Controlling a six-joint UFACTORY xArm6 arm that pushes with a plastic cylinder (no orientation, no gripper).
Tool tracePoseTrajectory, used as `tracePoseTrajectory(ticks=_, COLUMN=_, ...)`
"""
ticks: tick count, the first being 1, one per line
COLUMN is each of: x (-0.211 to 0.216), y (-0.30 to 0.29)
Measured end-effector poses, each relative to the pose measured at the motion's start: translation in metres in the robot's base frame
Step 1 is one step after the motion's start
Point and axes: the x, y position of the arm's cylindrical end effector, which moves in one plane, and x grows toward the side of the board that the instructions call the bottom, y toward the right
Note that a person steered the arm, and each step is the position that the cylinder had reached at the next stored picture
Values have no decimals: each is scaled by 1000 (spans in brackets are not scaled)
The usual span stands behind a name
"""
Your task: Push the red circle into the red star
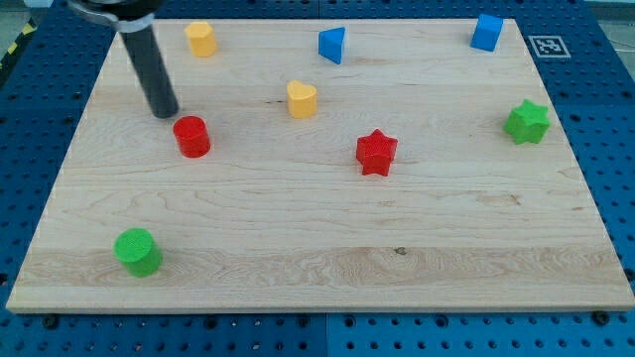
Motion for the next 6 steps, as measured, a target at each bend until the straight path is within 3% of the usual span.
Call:
tracePoseTrajectory(ticks=1, x=33, y=7)
tracePoseTrajectory(ticks=3, x=51, y=97)
tracePoseTrajectory(ticks=5, x=91, y=83)
tracePoseTrajectory(ticks=6, x=91, y=129)
